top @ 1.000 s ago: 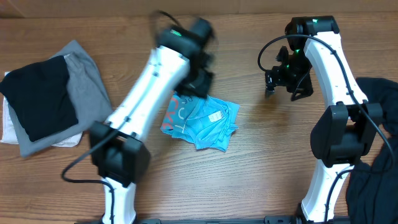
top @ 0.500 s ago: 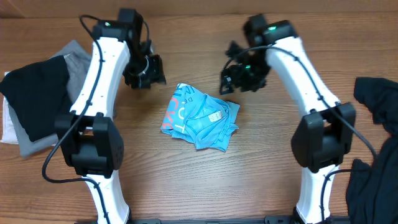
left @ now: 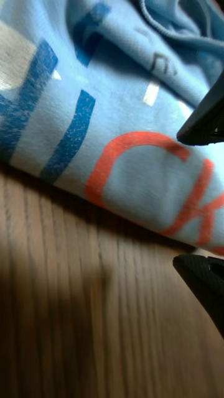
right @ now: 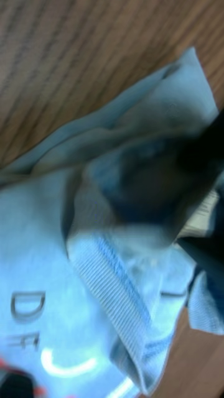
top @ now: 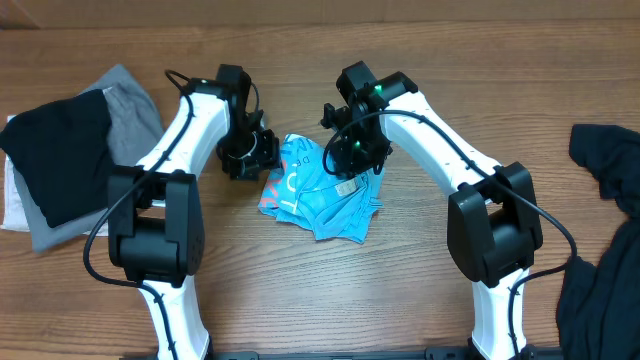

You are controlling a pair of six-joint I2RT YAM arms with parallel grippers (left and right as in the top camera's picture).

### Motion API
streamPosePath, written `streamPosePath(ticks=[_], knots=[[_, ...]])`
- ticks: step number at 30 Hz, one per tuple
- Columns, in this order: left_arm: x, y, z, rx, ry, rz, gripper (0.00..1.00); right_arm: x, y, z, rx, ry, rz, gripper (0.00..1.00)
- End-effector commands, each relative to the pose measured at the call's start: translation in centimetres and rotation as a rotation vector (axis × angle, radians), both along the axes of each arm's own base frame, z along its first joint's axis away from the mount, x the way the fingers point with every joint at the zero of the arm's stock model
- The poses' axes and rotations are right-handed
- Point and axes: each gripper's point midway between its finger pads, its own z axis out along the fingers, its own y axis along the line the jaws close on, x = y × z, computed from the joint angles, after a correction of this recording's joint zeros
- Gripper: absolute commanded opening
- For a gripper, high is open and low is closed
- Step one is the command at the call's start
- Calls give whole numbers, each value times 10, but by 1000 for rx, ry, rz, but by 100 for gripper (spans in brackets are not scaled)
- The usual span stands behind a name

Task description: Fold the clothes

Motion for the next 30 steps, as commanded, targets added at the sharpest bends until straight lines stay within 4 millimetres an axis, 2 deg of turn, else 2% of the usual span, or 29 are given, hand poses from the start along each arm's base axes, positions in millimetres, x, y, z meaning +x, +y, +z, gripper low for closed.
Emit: streamPosePath(ticks=[1,5,8,10,15,17,18,19,20,22,24,30], knots=[[-10,-14,-17,-24,9,-40,63,0,-5,-6,-20,-1,-1,5],[-17,-20,-30,-21,5,-63,63,4,-13,-7,-59,-10,-40,4],[-24,-20,-38,2,12,-76,63,16,-33,-7,-125,-33,-137,4],[-28,-14,-44,45,21,-82,62,25,-47,-3,-135,-44,-202,4],[-33,-8,-48,72,34,-83,61,47,-75,7,-123,-58,-345,4],[-33,-8,-48,72,34,-82,60,55,-94,8,-123,-59,-393,4],[-33,-8,-48,71,33,-82,59,57,-100,8,-123,-57,-406,8],[-33,-8,-48,71,33,-82,59,58,-106,8,-126,-54,-420,18],[-33,-8,-48,72,34,-82,59,58,-112,8,-128,-50,-425,25],[-33,-8,-48,72,34,-82,59,57,-127,7,-148,-35,-448,26],[-33,-8,-48,71,34,-82,59,55,-133,7,-150,-20,-463,26],[-33,-8,-48,71,33,-82,59,21,-117,21,-81,122,-437,30]])
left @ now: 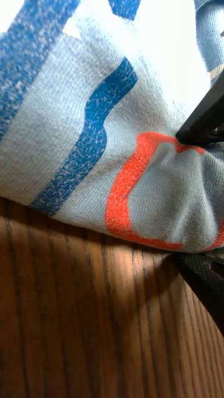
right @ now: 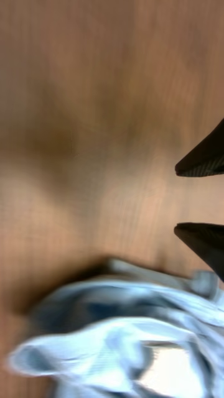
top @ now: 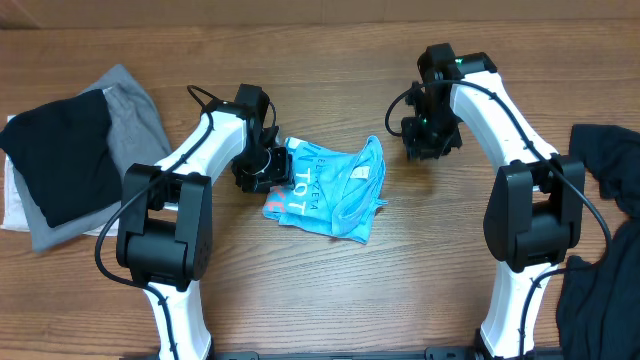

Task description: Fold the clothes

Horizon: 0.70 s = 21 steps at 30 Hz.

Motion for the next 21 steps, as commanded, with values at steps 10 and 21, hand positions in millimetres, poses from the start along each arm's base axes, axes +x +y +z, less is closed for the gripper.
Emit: streamPosePath(ticks=[10,21], knots=[[-17,9,-15,56,51,-20,60,-33,67,51,154,-23,142,33],[-17,9,-15,56,50,-20,60,-85,111,10,173,108,181,33]])
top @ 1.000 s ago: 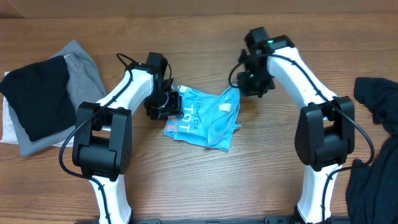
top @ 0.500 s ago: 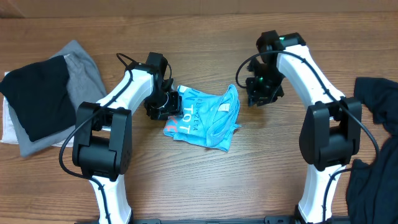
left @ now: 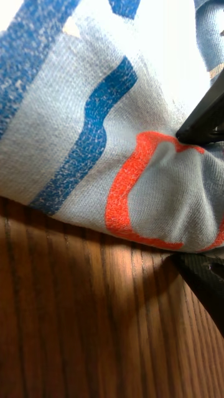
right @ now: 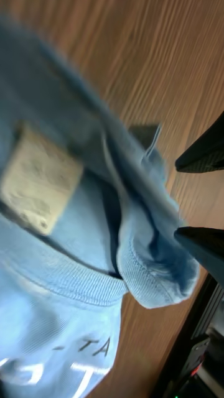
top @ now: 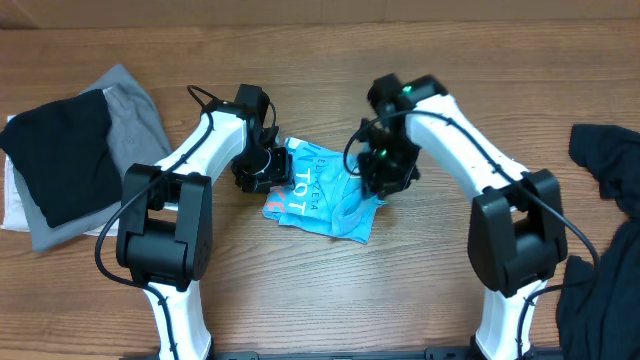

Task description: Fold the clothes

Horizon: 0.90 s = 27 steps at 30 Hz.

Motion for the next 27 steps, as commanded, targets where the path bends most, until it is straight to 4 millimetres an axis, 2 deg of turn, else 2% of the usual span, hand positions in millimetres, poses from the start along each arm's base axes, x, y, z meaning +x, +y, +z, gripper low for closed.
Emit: streamPosePath(ticks=[1,5,8,12,15,18,23,27], knots=[[-16,9,-15,55,48,-20,60,-5,18,0,25,-19,0,33],[-16,9,-15,56,50,-20,60,0,24,-3,21,-51,-10,33],[-17,9,-15,56,51,-20,60,1,18,-5,-20,-57,-29,30],[-17,9,-15,56,51,-21,60,3,-11,-10,-201,-75,-100,13],[-17,9,-15,56,52,-21,60,8,-39,-11,-364,-104,-190,8],[-17,9,-15,56,53,-21,60,10,-56,-10,-421,-106,-237,8],[-17,9,-15,56,53,-21,60,14,-66,-10,-431,-101,-268,25],[-18,9,-15,58,57,-21,60,13,-69,-9,-432,-91,-275,26]])
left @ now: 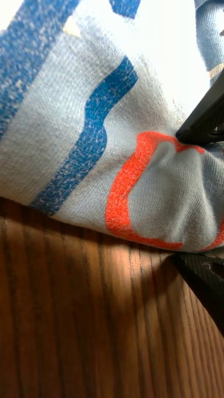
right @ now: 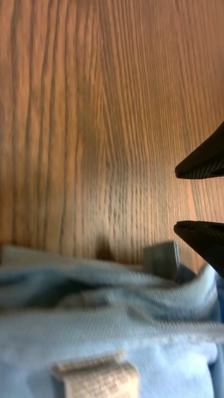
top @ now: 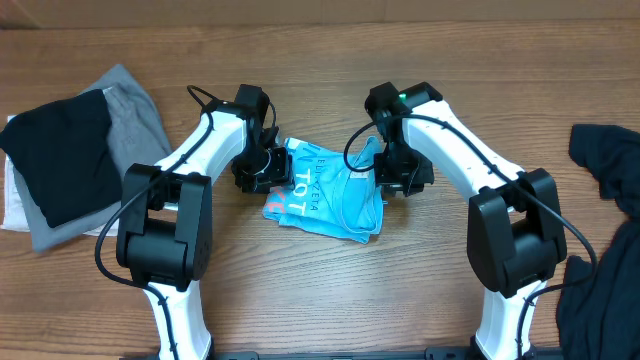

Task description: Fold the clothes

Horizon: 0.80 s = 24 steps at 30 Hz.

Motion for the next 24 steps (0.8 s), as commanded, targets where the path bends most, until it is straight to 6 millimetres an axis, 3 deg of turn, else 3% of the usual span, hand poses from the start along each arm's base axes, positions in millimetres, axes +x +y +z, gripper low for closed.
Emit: streamPosePath(ticks=[1,4,9,19,24], knots=[[-18,9,-15,57,54,-21,60,-1,-6,7,-19,-13,-10,26],[-17,9,-15,56,54,-20,60,-6,4,9,52,15,18,27],[-18,9,-15,57,55,-20,60,-15,46,21,328,59,132,33],[-18,9,-15,57,55,-21,60,-11,62,25,420,41,145,39],[-18,9,-15,57,55,-21,60,-1,60,35,433,14,133,39]])
